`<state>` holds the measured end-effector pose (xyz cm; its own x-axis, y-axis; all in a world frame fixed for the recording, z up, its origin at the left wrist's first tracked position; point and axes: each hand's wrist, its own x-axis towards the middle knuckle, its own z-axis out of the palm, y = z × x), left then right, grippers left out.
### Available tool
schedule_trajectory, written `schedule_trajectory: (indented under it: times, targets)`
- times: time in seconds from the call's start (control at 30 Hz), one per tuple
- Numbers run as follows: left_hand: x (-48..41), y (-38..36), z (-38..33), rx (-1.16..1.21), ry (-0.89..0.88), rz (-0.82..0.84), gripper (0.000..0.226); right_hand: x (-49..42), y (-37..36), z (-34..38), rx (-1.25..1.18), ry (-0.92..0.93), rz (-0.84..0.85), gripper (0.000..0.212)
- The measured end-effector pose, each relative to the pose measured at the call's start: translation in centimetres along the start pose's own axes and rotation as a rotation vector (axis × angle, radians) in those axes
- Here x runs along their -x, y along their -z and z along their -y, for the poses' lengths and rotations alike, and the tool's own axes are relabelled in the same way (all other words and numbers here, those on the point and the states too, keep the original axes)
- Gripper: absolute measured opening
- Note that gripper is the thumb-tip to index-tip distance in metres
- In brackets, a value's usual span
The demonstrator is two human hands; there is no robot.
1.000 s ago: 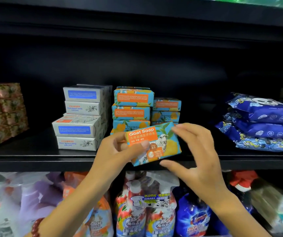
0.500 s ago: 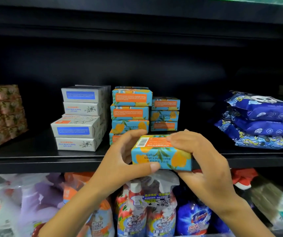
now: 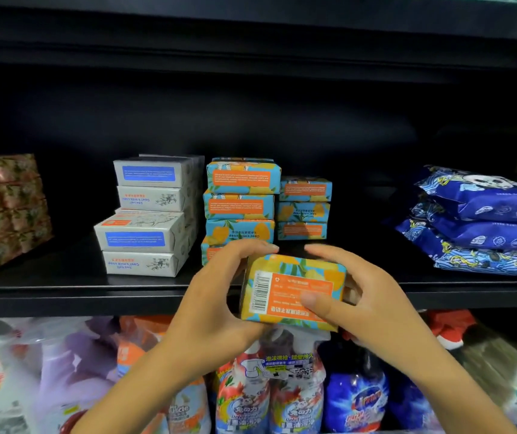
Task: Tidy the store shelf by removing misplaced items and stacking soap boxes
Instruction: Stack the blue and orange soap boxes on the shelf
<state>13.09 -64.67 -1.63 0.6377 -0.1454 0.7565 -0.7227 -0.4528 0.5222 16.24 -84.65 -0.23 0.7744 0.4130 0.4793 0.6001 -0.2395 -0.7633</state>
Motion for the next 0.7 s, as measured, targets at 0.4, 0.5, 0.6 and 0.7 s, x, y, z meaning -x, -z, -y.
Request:
schedule_trajectory:
  times: [0.4,0.5,0.6,0.7]
  targets:
    - [1.1,1.3,-0.4,0.217,0.243,0.006,0.072,-0.1,-2.5,-0.1,0.366,0.608,-0.225,0.043]
    - [1.1,1.6,-0.1,0.175,0.248,-0.028,0.063,-0.4,-3.1,-1.2,0.415,0.611,-0.203,0.05]
    - [1.0,2.3,0.6,0.122,0.224,-0.039,0.059,-0.7,-3.1,-2.2,0.446,0.509,-0.165,0.042]
    - [0.7,3.2,2.0,0.052,0.258,-0.068,0.06,-0.9,-2.3,-3.6,0.517,0.39,-0.177,0.046]
